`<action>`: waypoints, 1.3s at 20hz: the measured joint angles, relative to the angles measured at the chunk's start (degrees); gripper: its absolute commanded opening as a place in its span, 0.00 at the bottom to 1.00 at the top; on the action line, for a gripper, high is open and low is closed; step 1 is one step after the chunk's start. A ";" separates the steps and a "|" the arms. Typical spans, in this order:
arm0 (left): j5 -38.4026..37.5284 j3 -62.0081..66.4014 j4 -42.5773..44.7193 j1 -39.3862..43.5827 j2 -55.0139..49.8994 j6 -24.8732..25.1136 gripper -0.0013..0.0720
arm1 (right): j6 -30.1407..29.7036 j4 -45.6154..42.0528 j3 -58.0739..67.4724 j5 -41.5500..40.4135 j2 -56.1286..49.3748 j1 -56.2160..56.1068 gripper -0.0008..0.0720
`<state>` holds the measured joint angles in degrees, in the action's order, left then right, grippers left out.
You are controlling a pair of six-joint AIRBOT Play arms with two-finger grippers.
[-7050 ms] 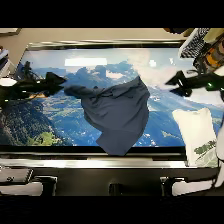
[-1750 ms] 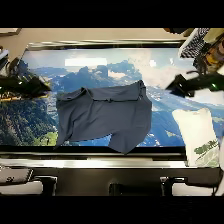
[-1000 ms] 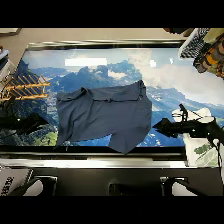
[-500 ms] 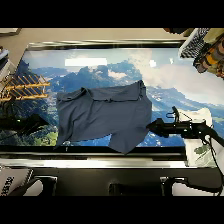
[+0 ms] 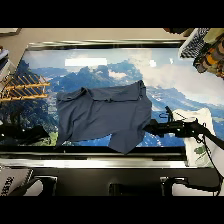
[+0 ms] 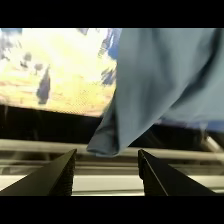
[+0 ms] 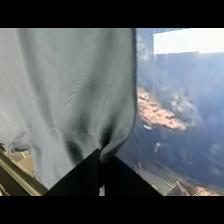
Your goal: Fold the clothes and pants, and hang the long-sleeved shirts on hangers.
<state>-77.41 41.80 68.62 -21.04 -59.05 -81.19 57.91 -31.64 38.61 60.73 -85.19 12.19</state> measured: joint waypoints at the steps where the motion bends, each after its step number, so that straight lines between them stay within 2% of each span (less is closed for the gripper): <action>1: 0.76 -1.62 0.17 0.07 0.00 0.61 0.63 | 0.13 -0.09 0.00 0.37 -0.02 -0.07 0.05; 8: 4.07 -9.84 -4.68 0.15 0.00 6.51 0.63 | 0.31 -0.31 -0.02 1.90 -0.04 -0.15 0.05; 16: 9.68 -11.80 -9.33 0.39 -0.66 8.81 0.62 | 0.87 -0.26 -0.04 2.95 -0.07 -0.15 0.05; 21: 12.94 -11.93 -11.06 4.24 -2.78 9.27 0.62 | 1.07 -0.04 -0.04 3.76 0.87 -0.15 0.05; 22: 13.09 -11.93 -11.08 5.27 -3.41 9.31 0.59 | 1.25 -0.04 -0.04 3.78 1.42 -0.15 0.05; 24: 13.51 -11.96 -11.08 6.78 -4.50 9.33 0.12 | 1.29 -0.04 -0.04 3.89 2.78 -0.15 0.05; 25: 13.64 -11.93 -11.08 7.23 -4.85 9.38 0.04 | 1.68 -0.02 -0.04 3.89 3.58 -0.15 0.05; 26: 13.79 -11.96 -11.13 7.63 -5.11 9.44 0.04 | 1.75 -0.02 -0.04 3.89 4.35 -0.15 0.05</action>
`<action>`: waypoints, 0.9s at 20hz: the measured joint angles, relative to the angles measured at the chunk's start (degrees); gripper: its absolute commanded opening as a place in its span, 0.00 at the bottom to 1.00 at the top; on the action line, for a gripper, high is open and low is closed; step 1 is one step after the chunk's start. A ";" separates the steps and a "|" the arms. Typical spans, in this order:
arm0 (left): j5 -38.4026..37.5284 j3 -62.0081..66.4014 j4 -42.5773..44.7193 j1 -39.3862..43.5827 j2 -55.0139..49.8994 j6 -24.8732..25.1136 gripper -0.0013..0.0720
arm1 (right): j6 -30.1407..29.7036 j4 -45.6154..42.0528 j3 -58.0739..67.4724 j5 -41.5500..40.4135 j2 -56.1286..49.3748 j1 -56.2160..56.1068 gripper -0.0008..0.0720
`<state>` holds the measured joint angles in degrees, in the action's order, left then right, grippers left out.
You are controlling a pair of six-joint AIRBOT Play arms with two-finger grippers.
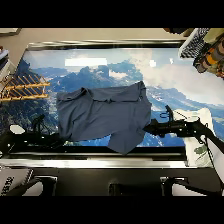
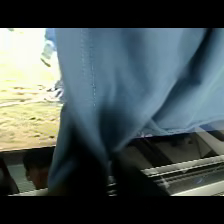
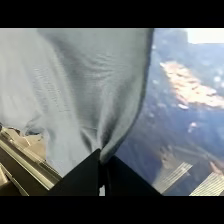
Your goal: Fold the clothes and pants, and hang the long-sleeved shirts on hangers.
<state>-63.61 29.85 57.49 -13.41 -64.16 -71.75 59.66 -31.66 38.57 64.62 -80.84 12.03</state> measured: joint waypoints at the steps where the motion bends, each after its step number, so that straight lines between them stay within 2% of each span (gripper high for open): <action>1: 0.02 0.02 -0.33 0.24 -0.17 -0.02 0.04 | 0.39 0.02 -0.02 0.02 0.92 0.00 0.05; 7: -2.16 5.75 -8.52 0.79 0.52 2.47 0.04 | -1.60 4.85 3.26 2.32 10.71 -0.02 0.05; 12: -3.72 22.23 -14.05 0.17 7.26 3.23 0.04 | 2.95 5.11 18.75 0.72 23.37 -0.02 0.05; 15: -2.01 33.73 -13.97 -1.77 14.05 -0.83 0.04 | 8.31 1.81 30.71 -2.97 31.23 -0.02 0.05; 18: 1.68 42.05 -10.40 -3.76 22.12 -7.28 0.04 | 15.21 -4.26 41.77 -5.66 38.73 -0.02 0.05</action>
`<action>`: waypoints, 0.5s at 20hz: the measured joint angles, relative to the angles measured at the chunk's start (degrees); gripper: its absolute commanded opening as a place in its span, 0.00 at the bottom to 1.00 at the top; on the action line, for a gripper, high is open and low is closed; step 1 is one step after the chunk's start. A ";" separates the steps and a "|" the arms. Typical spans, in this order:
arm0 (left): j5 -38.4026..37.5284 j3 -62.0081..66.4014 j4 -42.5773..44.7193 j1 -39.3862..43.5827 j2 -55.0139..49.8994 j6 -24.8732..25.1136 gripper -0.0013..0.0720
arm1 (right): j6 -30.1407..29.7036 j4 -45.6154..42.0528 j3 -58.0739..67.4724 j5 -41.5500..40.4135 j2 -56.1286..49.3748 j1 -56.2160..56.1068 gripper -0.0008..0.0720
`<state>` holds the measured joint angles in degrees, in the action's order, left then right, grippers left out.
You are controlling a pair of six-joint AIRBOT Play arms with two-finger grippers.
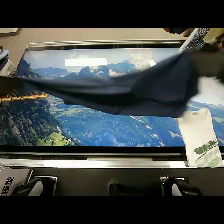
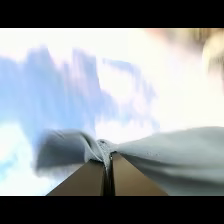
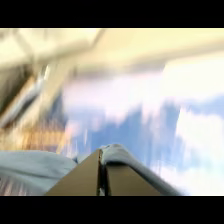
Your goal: Fold the clothes and pants, and hang the long-sleeved shirts on hangers.
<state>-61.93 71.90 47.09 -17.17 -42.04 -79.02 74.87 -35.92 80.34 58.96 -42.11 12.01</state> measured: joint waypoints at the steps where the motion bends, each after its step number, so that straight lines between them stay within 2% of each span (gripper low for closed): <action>1: 1.79 1.86 1.86 -0.50 2.99 -2.43 0.04 | 2.62 -2.99 3.19 -0.55 2.34 0.00 0.05; 5: 7.32 5.22 9.07 -1.42 12.37 -8.94 0.04 | 11.85 -13.81 10.45 -2.89 8.68 0.00 0.05; 10: 9.60 5.20 12.90 -1.60 13.44 -11.61 0.04 | 16.44 -18.58 12.59 0.00 6.45 -0.02 0.05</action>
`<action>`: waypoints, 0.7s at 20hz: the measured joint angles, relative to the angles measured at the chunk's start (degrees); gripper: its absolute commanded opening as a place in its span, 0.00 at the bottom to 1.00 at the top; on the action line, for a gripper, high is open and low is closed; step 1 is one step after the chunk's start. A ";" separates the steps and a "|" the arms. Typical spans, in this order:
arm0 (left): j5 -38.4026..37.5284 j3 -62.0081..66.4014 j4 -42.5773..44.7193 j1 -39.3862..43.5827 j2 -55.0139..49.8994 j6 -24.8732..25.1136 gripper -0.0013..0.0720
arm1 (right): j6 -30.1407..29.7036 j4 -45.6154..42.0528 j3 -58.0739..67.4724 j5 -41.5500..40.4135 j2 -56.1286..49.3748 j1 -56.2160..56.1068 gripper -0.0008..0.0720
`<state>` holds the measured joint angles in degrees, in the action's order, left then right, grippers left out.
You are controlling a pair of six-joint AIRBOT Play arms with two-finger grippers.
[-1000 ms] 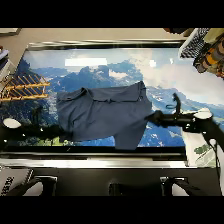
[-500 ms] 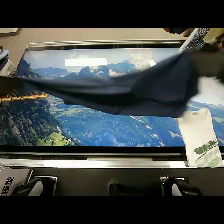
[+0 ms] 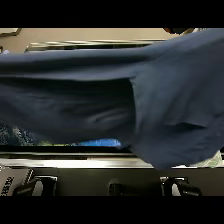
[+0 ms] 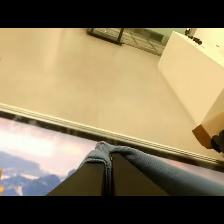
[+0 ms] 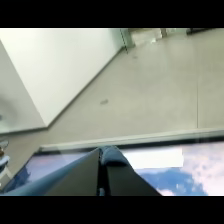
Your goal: Fold the clothes and pants, and hang the long-sleeved shirts on hangers.
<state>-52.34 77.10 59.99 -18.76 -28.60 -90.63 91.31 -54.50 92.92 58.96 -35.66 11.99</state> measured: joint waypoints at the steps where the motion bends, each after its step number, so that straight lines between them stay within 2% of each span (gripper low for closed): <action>1: 0.04 -0.63 0.37 0.00 -1.36 -0.33 0.04 | 0.37 -0.26 0.11 1.03 -1.97 0.00 0.05; 5: 0.66 -4.68 1.05 2.03 -12.02 2.21 0.04 | 1.16 -0.11 0.37 6.38 -15.39 -0.26 0.05; 9: 2.89 -8.24 1.84 6.75 -30.10 6.84 0.04 | -1.27 -0.46 0.46 8.74 -34.53 -3.65 0.05; 14: 12.13 -8.76 0.13 11.87 -50.99 8.85 0.04 | -3.87 -0.20 0.44 0.26 -57.83 -8.72 0.05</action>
<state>-40.21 68.34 60.12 -6.90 -79.59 -81.78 87.44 -54.70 93.36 59.22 -93.49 3.27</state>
